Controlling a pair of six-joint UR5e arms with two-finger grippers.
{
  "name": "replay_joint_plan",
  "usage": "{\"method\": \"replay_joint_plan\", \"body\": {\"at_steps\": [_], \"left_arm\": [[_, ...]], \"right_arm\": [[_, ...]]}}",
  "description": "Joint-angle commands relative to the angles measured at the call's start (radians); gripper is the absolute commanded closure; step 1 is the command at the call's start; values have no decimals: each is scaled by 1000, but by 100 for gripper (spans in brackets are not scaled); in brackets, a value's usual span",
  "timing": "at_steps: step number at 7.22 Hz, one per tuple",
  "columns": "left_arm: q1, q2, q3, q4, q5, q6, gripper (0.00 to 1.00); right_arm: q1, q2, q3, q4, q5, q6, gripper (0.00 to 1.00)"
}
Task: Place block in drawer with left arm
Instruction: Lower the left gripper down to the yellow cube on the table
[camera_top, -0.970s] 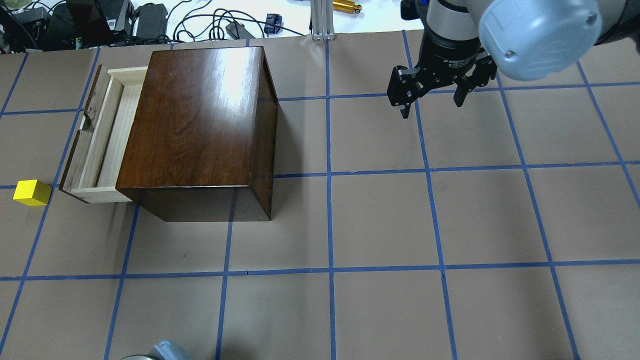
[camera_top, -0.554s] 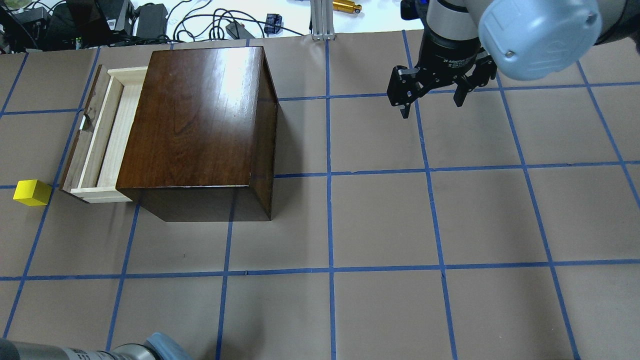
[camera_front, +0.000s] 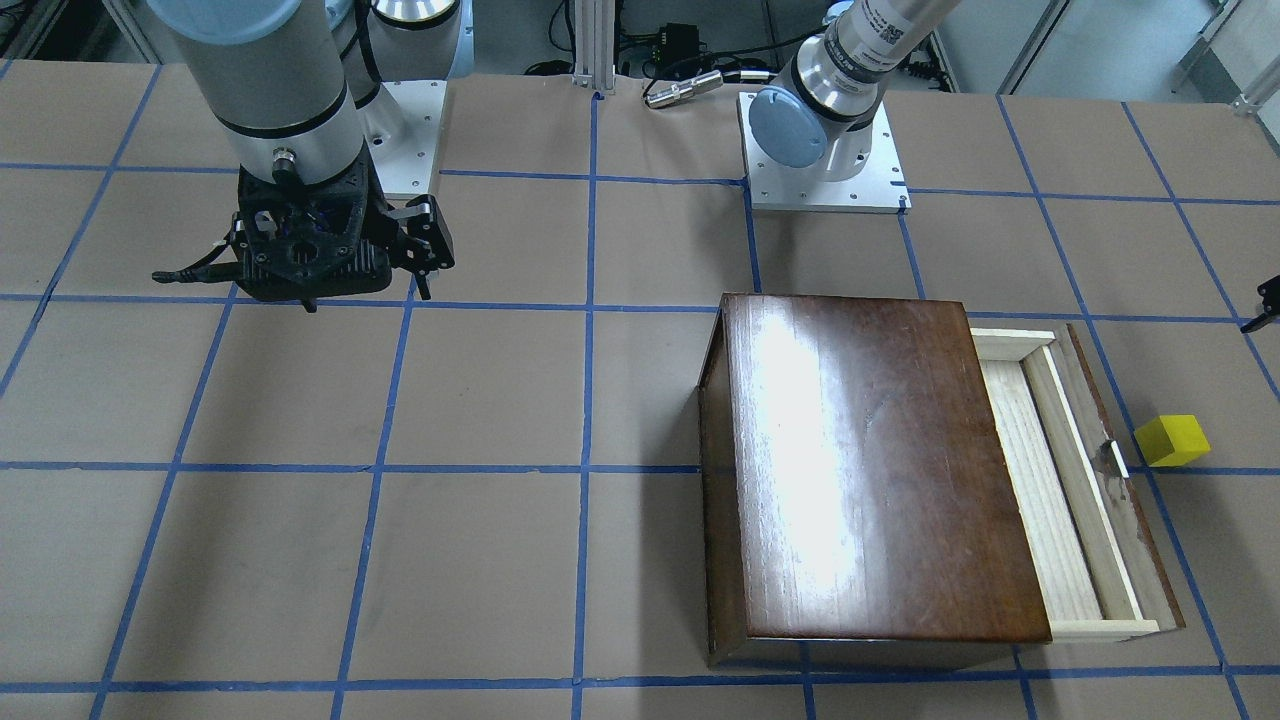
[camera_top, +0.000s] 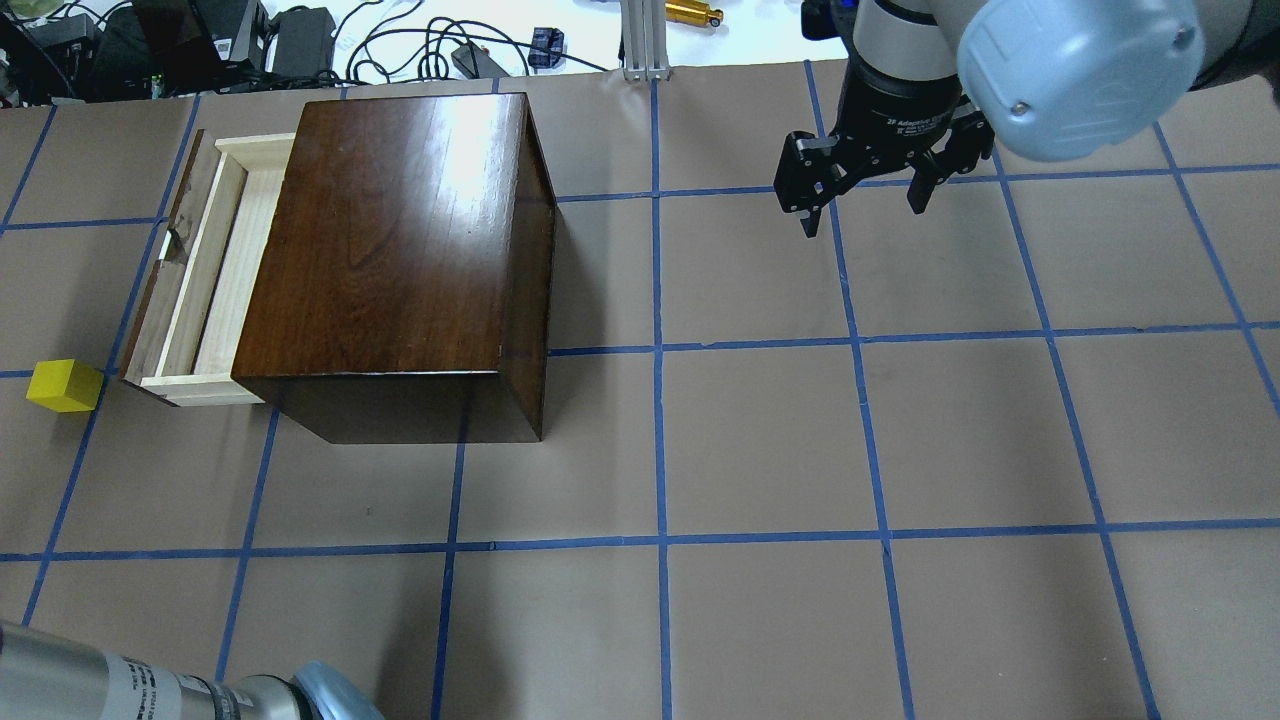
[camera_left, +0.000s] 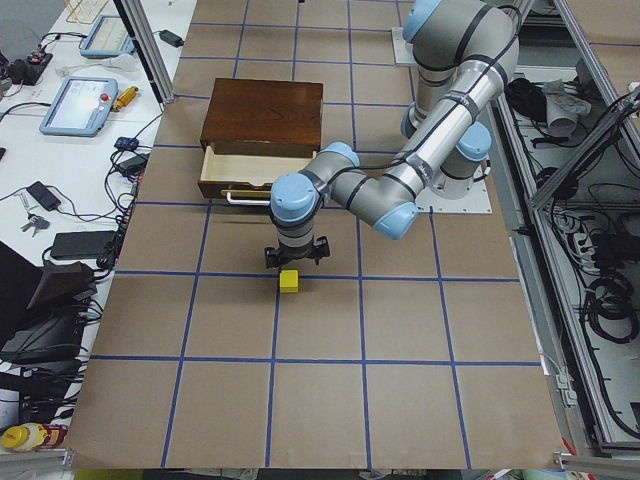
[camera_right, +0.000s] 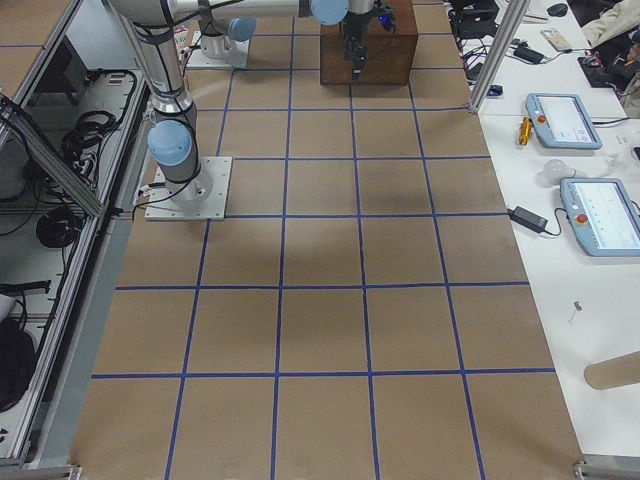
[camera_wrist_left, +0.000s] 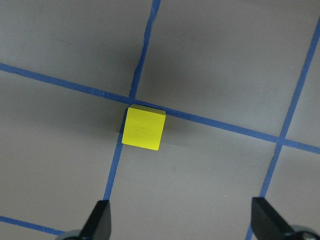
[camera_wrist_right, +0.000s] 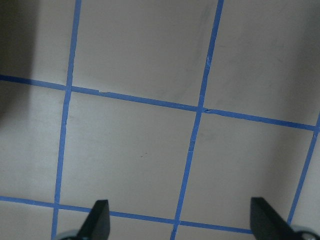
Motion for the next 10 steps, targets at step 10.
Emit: {"method": "replay_joint_plan", "body": {"at_steps": [10], "left_arm": [[-51,-172,-62,149,6,92,0]], "right_arm": [[0,0,0,0,0,-1,0]]}}
